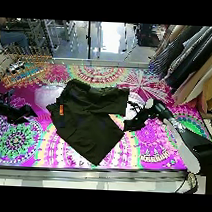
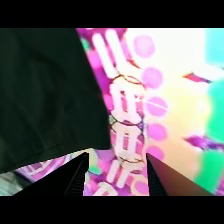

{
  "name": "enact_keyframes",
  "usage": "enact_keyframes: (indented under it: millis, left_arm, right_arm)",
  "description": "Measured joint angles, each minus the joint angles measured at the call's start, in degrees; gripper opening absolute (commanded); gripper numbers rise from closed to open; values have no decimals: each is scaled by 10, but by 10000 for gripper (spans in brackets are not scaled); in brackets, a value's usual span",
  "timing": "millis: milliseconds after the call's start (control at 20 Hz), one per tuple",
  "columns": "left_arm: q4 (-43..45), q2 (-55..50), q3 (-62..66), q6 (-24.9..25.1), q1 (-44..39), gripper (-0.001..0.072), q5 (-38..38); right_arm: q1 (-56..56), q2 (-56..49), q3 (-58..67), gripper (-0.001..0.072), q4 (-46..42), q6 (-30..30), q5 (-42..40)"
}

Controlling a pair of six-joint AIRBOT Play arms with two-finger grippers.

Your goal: Fold the clothes and pants, and hang the long-sleeved shirts on hangers.

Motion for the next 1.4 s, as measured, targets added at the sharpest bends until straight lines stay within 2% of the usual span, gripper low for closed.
enact_keyframes:
  millis: [150, 200, 250, 300, 500, 600, 650, 700, 750, 800, 900, 950, 1050, 1100, 1150, 1250, 1400]
  left_arm:
    - [-6, 0, 0, 2, -5, 551, -4]
    - [-6, 0, 0, 2, -7, 551, -6]
    - [-8, 0, 0, 2, -8, 551, -6]
    - [-8, 0, 0, 2, -10, 551, -6]
    - [-10, 0, 0, 1, -16, 551, -6]
    - [-13, 0, -1, -9, -24, 552, -5]
    - [-20, 0, -5, -12, -29, 559, 0]
    - [-30, 0, -12, -14, -36, 632, 9]
    - [-40, -1, -21, -16, -44, 660, 22]
    - [-54, -1, -33, -20, -55, 660, 43]
    - [-79, -1, -61, -21, -79, 660, 92]
    - [-90, -3, -73, -22, -91, 660, 118]
    - [-108, -11, -90, -25, -113, 658, 167]
    - [-115, -17, -96, -31, -122, 656, 190]
    - [-122, -25, -100, -42, -129, 655, 212]
    - [-139, -40, -104, -57, -136, 649, 243]
    - [-175, -60, -107, -71, -142, 648, 278]
  right_arm:
    - [5, -1, -25, 408, 49, -44, -36]
    - [7, -4, -30, 281, 57, -52, -49]
    - [9, -9, -33, 53, 63, -58, -60]
    - [10, -14, -35, 17, 68, -64, -65]
    - [10, -17, 9, 15, 39, -84, -98]
    - [1, -14, 66, 19, -14, -49, -163]
    - [-8, -14, 92, 284, -38, -17, -212]
    - [-18, -14, 110, 590, -51, 9, -258]
    - [-30, -14, 125, 591, -52, 31, -296]
    - [-42, -14, 135, 559, -49, 45, -311]
    - [-77, -13, 144, 543, -36, 67, -280]
    - [-95, -11, 139, 472, -29, 67, -247]
    - [-132, 4, 100, 477, 2, 51, -163]
    - [-150, 21, 63, 514, 28, 38, -125]
    - [-164, 39, 20, 521, 53, 25, -99]
    - [-183, 81, -79, 527, 106, 0, -60]
    - [-190, 121, -207, 577, 183, -43, -36]
